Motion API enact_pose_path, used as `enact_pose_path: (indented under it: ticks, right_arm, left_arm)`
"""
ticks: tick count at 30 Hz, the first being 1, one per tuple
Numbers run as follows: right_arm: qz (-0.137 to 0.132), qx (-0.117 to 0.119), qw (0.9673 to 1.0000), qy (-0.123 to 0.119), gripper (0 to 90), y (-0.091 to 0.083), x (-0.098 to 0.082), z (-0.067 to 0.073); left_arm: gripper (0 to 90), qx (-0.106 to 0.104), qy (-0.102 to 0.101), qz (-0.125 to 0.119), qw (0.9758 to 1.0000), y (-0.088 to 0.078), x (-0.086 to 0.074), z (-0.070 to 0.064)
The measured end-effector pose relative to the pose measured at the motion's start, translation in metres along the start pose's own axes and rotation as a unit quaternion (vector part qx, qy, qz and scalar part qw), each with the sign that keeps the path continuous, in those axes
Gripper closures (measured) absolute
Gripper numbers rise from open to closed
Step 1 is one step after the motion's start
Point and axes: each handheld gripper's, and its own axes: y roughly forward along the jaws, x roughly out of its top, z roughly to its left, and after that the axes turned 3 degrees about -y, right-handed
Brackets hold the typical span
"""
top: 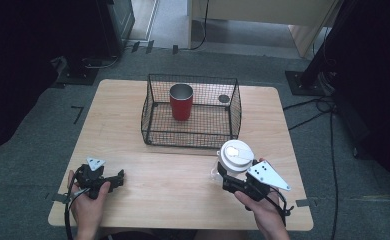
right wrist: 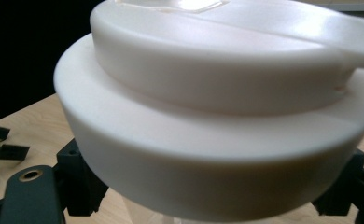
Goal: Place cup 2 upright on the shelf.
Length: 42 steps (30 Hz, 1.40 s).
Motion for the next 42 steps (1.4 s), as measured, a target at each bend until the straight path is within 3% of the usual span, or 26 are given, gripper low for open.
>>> enact_pose_path:
  ticks: [6, 9, 13, 18, 23, 35, 42]
  right_arm:
    - [-0.008, -0.022, 0.9997, -0.003, 16.3, 0.011, 0.008, -0.003]
    - [-0.011, -0.044, 0.9989, -0.01, 16.3, 0.018, 0.012, -0.004]
    - [-0.014, -0.048, 0.9988, -0.003, 16.3, 0.024, 0.018, -0.005]
    - [-0.036, -0.07, 0.9969, -0.009, 16.3, 0.033, 0.021, -0.004]
    - [-0.027, -0.074, 0.9969, -0.003, 16.3, 0.042, 0.025, -0.003]
    - [-0.036, -0.088, 0.9954, 0.006, 16.3, 0.06, 0.038, -0.005]
    - [-0.045, -0.088, 0.9949, 0.021, 16.3, 0.064, 0.035, -0.013]
  left_arm:
    - [0.0, 0.0, -0.001, 0.0, 1.0, 0.0, 0.0, 0.0]
    - [0.0, 0.0, -0.001, -0.001, 1.0, 0.0, 0.0, 0.0]
    - [0.0, 0.0, -0.001, -0.001, 1.0, 0.0, 0.0, 0.0]
    - [0.0, 0.0, 0.0, -0.001, 1.0, 0.0, 0.0, 0.0]
    - [0.0, 0.0, 0.0, 0.0, 1.0, 0.0, 0.0, 0.0]
    - [0.0, 0.0, 0.0, 0.0, 1.0, 0.0, 0.0, 0.0]
    - [0.0, 0.0, 0.0, 0.0, 1.0, 0.0, 0.0, 0.0]
